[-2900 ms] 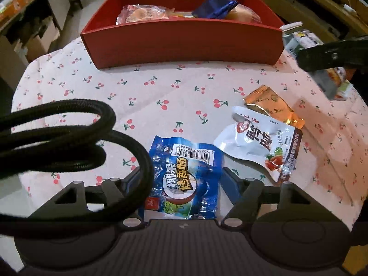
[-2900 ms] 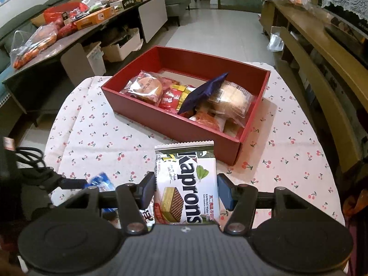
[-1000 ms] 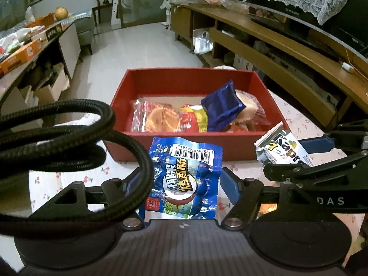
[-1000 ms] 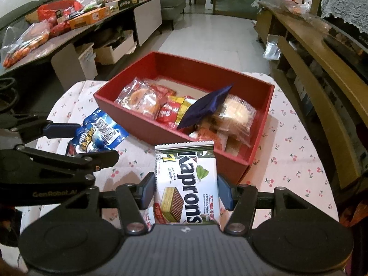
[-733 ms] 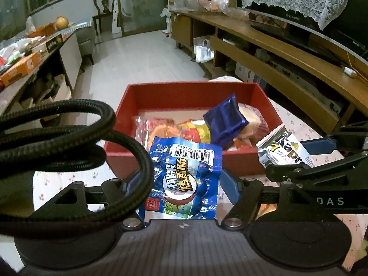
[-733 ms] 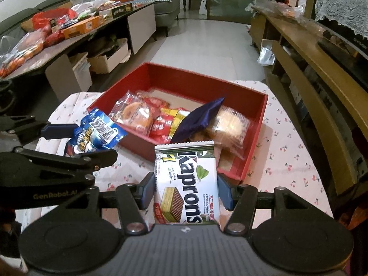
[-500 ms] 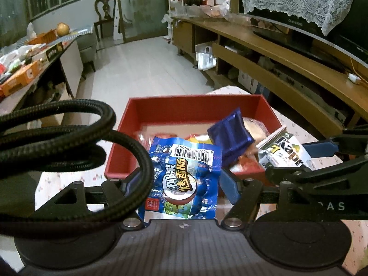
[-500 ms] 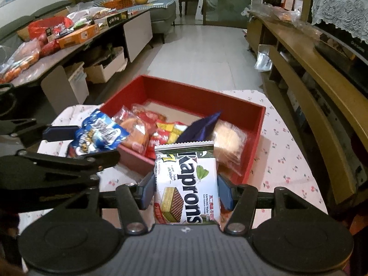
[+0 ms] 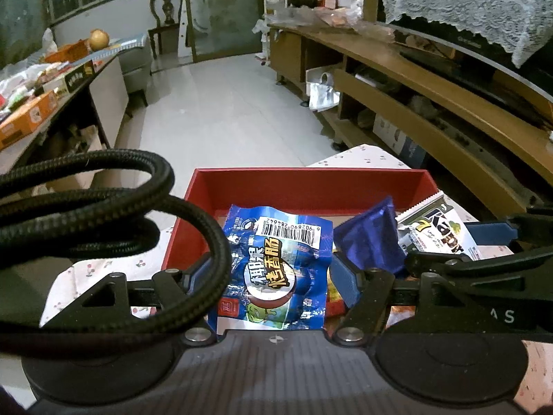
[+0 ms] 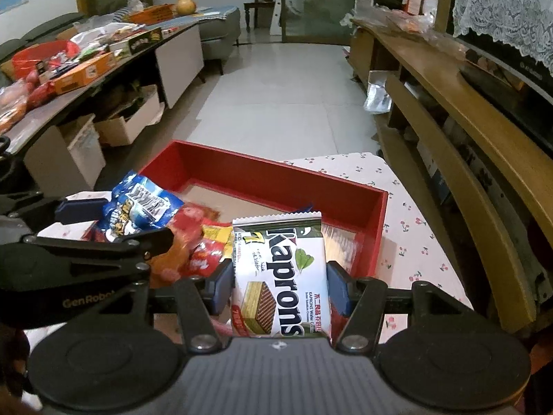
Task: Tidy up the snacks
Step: 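Lower both packets into the red tray and open both tools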
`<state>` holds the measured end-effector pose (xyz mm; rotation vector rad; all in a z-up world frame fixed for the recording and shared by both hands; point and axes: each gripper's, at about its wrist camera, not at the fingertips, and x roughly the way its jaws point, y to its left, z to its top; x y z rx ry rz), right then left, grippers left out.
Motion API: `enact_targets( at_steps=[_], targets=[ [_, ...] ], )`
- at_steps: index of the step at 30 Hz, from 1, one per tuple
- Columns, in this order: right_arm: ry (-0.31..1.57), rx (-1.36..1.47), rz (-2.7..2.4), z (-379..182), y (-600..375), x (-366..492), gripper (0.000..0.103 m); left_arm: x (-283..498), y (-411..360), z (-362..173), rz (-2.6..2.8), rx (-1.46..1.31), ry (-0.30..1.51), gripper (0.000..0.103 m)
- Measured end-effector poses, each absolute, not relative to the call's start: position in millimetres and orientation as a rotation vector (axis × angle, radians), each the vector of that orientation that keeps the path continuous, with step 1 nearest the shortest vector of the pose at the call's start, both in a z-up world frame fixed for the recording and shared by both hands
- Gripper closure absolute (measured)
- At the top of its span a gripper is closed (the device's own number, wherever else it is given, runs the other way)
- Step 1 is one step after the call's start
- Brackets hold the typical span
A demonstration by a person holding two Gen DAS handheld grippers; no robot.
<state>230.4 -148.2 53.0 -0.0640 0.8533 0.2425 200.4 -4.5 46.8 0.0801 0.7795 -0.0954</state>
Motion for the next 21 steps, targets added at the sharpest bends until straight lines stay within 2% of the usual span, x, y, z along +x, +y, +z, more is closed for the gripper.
enact_targets(
  at_steps=[21],
  targets=[
    [0.888,-0.110,0.218,17.0,-137.1,270.0,0.039,235.8,-4.3,18.2,-0.038,0.093,0.856,0.027]
  ],
)
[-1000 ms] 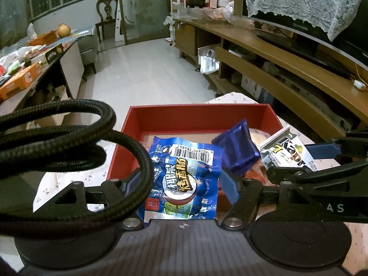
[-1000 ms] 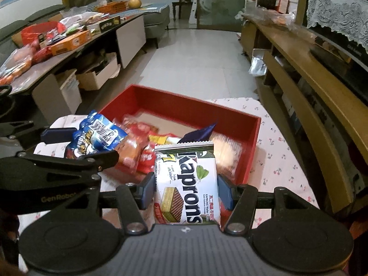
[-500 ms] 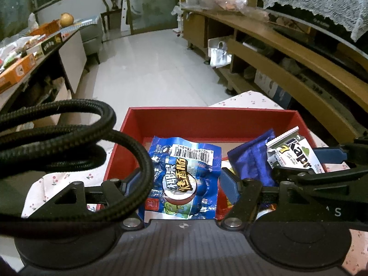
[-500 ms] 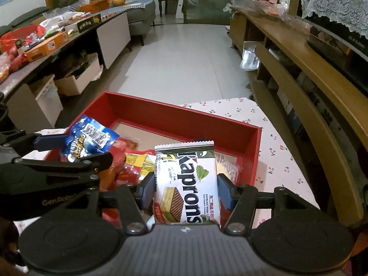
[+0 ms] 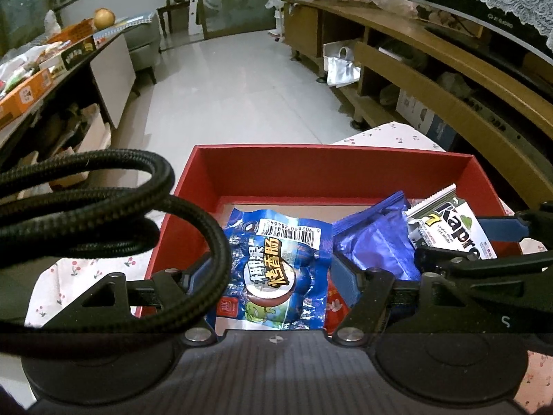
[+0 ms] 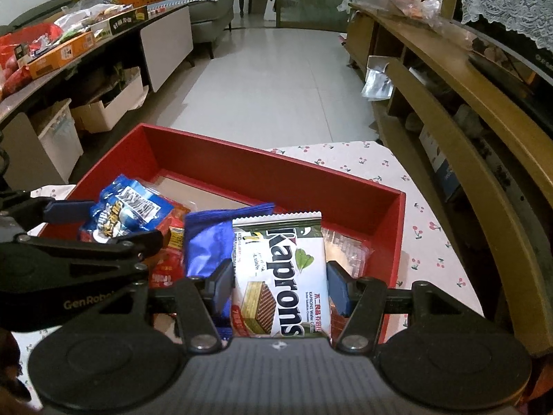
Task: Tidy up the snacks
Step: 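Lower both packets into the red tray and open both tools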
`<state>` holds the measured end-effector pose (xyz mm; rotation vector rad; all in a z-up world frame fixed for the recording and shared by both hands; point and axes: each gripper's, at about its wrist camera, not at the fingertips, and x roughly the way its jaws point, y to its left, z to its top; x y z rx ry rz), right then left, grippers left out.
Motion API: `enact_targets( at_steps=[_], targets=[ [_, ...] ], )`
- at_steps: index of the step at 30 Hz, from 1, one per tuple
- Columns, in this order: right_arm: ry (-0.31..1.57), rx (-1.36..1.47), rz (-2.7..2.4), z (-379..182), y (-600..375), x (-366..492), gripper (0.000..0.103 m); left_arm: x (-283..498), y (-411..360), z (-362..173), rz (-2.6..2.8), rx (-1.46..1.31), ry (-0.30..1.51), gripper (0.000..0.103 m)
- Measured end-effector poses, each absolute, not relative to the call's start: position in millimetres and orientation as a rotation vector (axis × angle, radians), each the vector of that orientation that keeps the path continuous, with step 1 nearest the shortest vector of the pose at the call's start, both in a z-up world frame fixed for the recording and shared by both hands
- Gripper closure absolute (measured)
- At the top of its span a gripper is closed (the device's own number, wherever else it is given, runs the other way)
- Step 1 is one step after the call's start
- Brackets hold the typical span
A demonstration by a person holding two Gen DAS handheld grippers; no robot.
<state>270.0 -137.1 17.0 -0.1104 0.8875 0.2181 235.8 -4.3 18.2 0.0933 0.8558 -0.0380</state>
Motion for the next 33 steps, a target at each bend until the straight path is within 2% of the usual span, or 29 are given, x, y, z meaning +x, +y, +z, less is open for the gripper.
enact_targets(
  at_steps=[9,20,33],
  targets=[
    [0.889,-0.120,0.212,14.1,-135.0,270.3,0.037,240.0,-4.8,15.2,-0.035,0.098,0.868,0.025],
    [0.900,-0.108,0.213,15.4,-138.7,272.7,0.035,243.6,-3.5,15.0,-0.029,0.097,0.878,0.018],
    [0.872,-0.098,0.179,22.1,-144.9,270.2,0.034,236.1,-3.6,21.6,-0.038,0.087,0.861,0.014]
  ],
)
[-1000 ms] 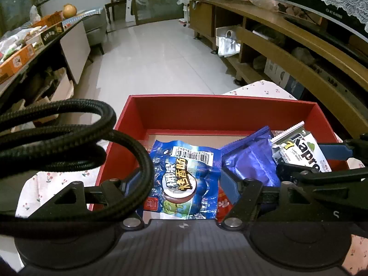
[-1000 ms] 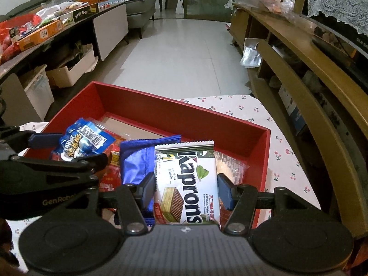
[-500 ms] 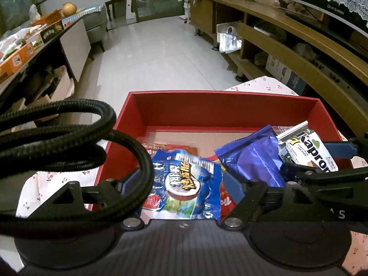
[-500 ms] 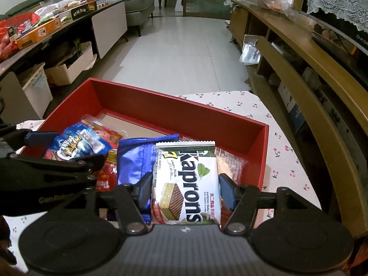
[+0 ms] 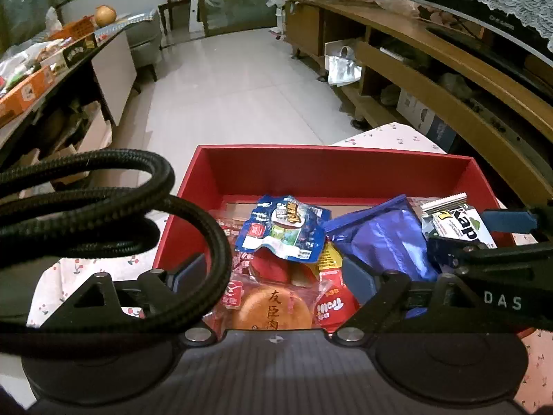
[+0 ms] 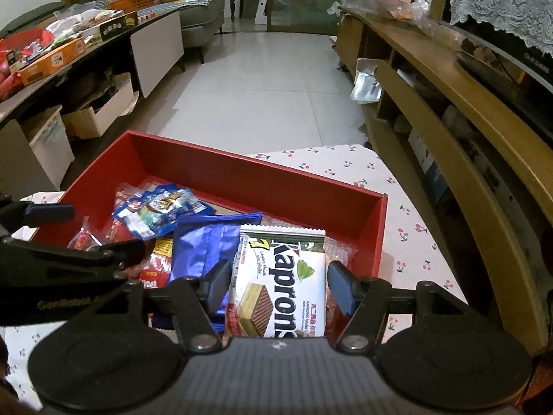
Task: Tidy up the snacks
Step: 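Lower both packets into the red tray and open both tools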
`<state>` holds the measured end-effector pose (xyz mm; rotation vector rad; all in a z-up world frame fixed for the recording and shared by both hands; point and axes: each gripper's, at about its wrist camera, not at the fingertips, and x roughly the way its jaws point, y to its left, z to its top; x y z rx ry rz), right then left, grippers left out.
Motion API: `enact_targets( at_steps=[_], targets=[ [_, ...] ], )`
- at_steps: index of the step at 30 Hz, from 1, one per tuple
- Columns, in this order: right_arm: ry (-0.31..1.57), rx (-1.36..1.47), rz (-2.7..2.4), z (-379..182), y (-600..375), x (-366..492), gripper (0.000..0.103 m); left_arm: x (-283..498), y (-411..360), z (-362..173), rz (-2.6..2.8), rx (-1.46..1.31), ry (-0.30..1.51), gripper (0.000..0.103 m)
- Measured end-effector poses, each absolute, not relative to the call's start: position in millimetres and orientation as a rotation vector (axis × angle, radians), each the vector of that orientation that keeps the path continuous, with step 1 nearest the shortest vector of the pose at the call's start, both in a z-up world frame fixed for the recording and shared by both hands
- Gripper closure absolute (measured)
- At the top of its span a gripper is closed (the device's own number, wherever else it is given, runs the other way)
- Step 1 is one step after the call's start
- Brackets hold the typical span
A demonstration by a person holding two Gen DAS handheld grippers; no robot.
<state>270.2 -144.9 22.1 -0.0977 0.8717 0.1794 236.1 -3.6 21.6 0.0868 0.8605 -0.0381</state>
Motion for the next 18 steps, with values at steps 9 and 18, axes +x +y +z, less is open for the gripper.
enact_targets(
  at_steps=[9,18],
  targets=[
    [0.843,-0.077,0.177,32.5,-148.2,264.0,0.034,228.5,-4.0,29.2,-0.049,0.083,0.836,0.011],
    [0.811,-0.077,0.173,41.7,-150.3,257.2,0.034,218.1,-2.5,38.7,-0.050,0.079,0.808,0.009]
  ],
)
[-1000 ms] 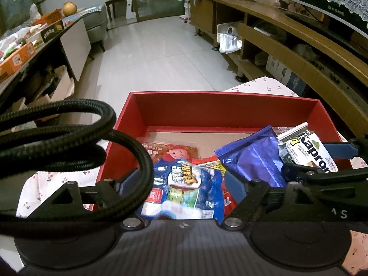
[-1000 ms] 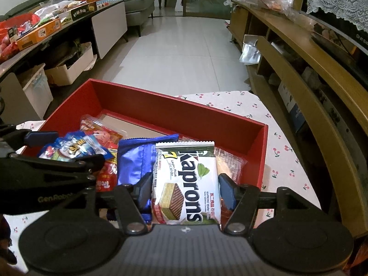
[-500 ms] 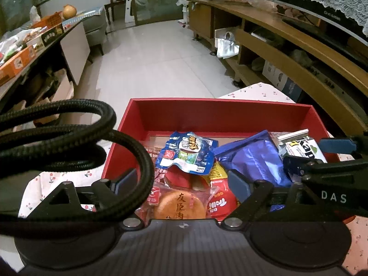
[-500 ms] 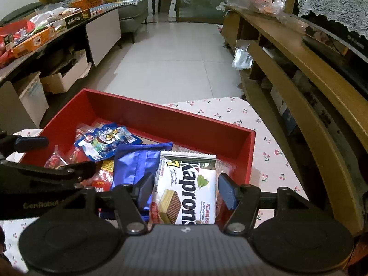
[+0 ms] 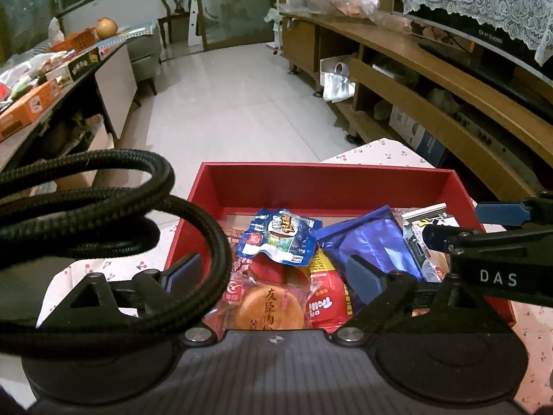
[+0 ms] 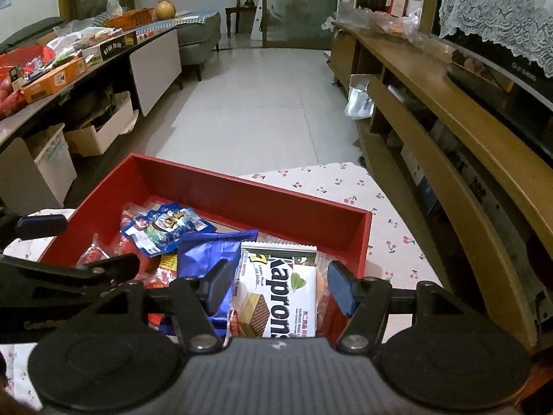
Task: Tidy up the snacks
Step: 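Lower both packets into the red tray and open both tools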
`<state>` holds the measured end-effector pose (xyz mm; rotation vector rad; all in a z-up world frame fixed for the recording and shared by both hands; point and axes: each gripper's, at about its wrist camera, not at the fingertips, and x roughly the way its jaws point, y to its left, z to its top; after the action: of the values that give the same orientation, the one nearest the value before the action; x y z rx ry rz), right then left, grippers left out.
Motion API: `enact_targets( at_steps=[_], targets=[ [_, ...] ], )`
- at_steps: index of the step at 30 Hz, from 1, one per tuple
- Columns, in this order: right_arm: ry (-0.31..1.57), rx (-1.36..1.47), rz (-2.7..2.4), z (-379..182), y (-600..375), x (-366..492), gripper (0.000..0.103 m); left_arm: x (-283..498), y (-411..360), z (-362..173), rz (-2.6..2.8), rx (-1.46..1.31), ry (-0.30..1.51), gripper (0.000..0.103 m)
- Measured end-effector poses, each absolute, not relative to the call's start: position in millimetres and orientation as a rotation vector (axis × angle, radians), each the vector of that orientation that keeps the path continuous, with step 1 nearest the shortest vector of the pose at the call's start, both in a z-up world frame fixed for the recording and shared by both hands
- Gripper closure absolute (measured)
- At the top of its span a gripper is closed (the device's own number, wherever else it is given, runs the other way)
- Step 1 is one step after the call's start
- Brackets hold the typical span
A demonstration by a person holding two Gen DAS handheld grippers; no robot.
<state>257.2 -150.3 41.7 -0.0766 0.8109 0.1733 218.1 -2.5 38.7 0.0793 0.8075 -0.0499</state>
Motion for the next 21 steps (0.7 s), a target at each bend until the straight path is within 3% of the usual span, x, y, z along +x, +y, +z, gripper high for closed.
enact_targets(
  at_steps=[21],
  targets=[
    [0.776,-0.063,0.193,60.7,-154.6,211.4,0.034,180.4,-5.1,52.2,-0.086,0.070,0.776,0.008]
  ],
)
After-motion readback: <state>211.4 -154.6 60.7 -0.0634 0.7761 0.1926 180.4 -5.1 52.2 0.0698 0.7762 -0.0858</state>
